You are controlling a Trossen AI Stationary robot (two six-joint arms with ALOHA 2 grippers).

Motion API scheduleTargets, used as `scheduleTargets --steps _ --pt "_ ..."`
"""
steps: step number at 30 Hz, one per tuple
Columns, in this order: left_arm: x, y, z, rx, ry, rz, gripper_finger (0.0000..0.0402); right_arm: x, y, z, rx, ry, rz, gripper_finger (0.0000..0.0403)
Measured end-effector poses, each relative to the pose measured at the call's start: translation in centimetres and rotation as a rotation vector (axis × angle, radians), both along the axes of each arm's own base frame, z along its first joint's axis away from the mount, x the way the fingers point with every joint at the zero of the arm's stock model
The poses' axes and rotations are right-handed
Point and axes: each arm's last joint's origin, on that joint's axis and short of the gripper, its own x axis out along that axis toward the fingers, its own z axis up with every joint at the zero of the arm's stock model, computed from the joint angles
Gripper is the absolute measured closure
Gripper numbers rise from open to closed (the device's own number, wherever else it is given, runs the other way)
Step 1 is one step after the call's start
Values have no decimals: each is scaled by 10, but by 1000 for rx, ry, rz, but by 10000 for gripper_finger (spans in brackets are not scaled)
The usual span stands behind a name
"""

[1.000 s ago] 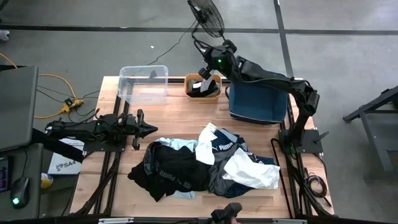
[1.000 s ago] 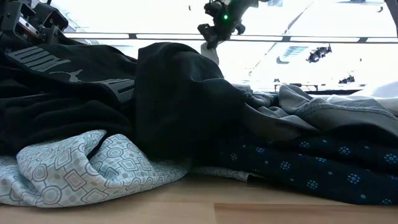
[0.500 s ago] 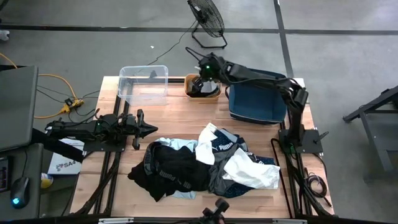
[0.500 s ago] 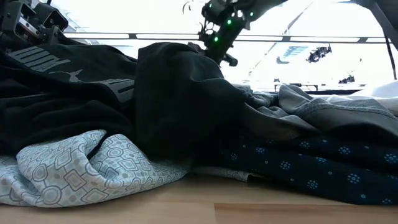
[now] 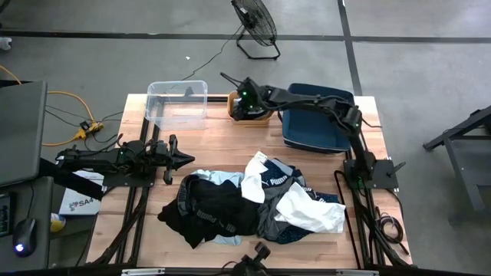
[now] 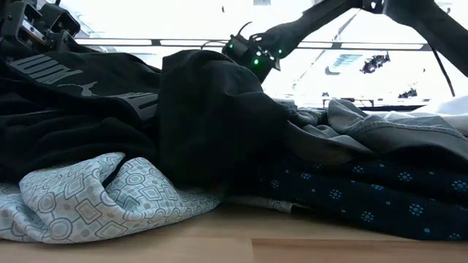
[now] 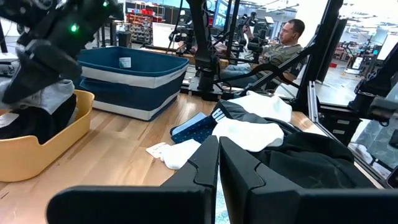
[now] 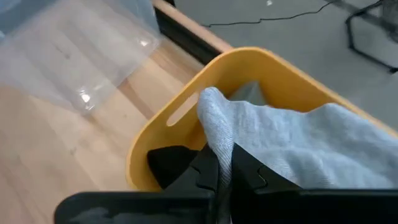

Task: Pick & Place Cloths
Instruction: Put the gray sock into the yellow bin

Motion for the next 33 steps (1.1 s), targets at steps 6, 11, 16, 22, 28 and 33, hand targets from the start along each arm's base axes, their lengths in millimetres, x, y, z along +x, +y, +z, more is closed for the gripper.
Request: scheduleTargets --steps 6,11,16,22,28,33 --pt "0 0 0 0 0 0 389 2 -3 -13 44 0 1 398" --pt "0 0 0 0 0 0 389 4 0 -12 60 -13 22 395" --pt "0 0 0 0 0 0 389 3 2 -5 97 -42 38 352" --pt "0 0 0 0 0 0 389 1 4 7 117 -82 82 263" --pt "0 0 0 0 -1 0 389 -9 2 28 88 -100 57 210" --pt "0 0 0 0 0 0 389 -26 5 44 13 10 -64 218"
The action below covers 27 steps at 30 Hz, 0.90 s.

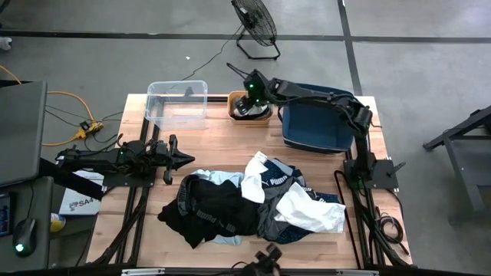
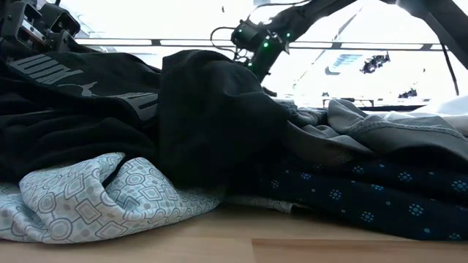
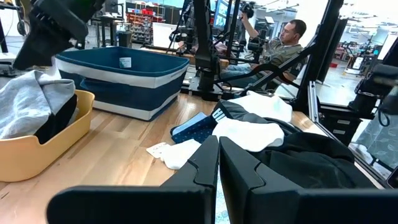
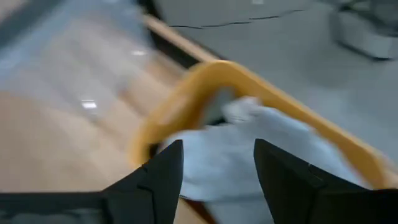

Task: Pick & Place Cloths
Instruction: Put the gray sock into the yellow bin

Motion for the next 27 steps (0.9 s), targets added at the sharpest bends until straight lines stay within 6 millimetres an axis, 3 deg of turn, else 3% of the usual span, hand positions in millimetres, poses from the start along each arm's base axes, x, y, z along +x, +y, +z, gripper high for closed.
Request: scheduleTargets --steps 4,10,27 --pt "0 0 0 0 0 0 389 -11 3 -2 2 123 -59 266" --pt "0 0 0 0 -1 1 389 -19 7 -8 35 225 -65 388" --pt "0 0 0 0 0 1 389 -20 7 -18 63 256 -150 400"
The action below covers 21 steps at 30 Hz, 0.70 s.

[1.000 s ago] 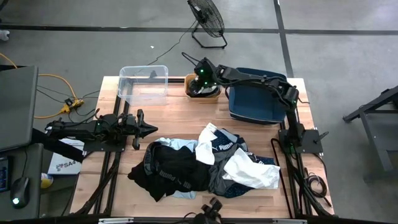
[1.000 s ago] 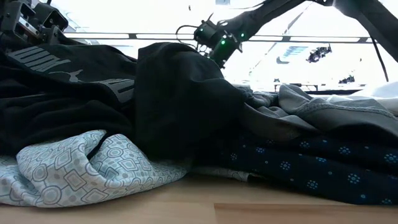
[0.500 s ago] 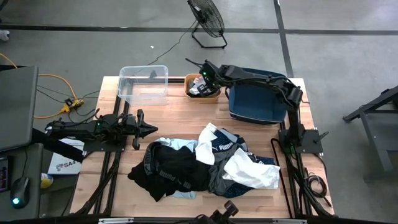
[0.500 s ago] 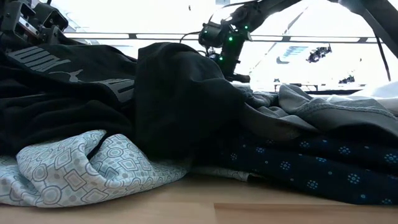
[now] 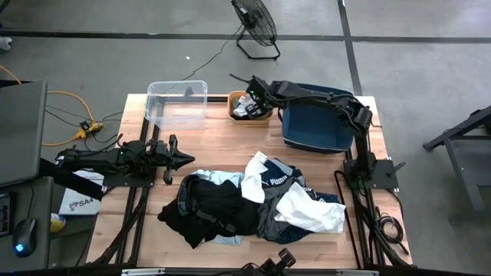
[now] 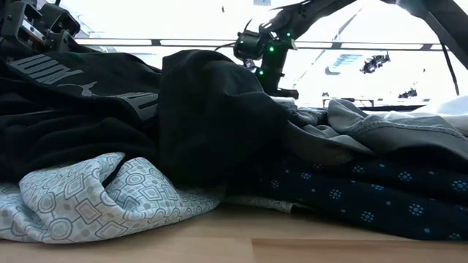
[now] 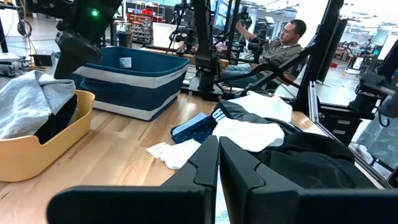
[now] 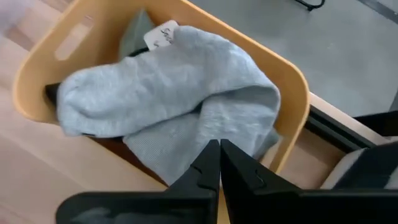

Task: Pick & Place Cloths
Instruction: Put the gray sock into the yellow bin

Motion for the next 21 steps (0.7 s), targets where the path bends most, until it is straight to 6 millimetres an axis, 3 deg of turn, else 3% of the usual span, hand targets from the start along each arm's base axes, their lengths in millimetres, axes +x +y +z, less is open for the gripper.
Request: scheduleTargets --steps 7,12,21 --pt "0 0 0 0 0 0 389 17 -6 -28 90 -62 89 400" --pt "0 0 0 0 0 1 389 28 -12 -27 87 -199 134 400" --pt "0 0 0 0 0 1 389 25 -14 -29 147 -209 160 400"
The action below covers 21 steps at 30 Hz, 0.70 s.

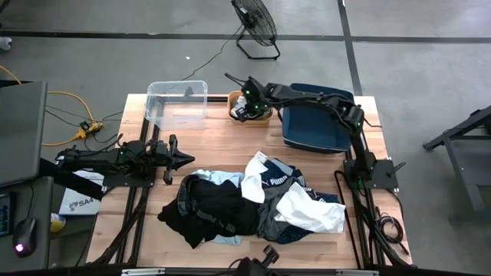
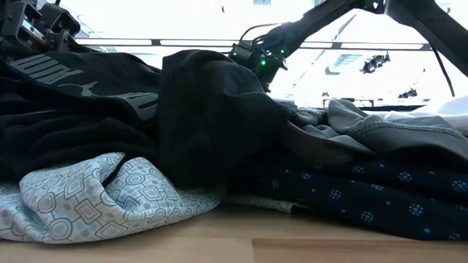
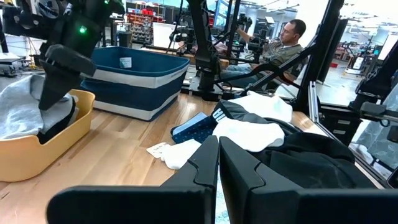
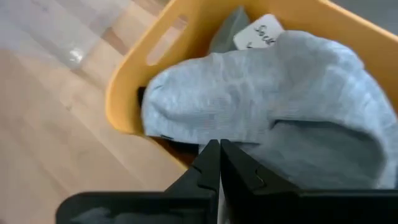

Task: Pick & Place Cloths
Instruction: Put the gray sock into the yellow bin, then put the white sock into the yellow bin

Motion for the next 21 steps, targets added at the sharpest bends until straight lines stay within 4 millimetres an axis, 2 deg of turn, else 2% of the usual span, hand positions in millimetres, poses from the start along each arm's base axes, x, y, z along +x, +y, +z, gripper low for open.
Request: scheduleTargets --steps 4,9,16,21 --pt "0 0 0 0 0 0 389 0 1 5 5 -32 19 400" --pt "0 0 0 0 0 0 389 -5 8 29 -18 -60 61 399" --pt "0 0 0 0 0 -1 389 -18 34 61 -32 -28 148 399" --pt "0 0 0 0 0 0 389 -31 57 76 -23 55 240 398"
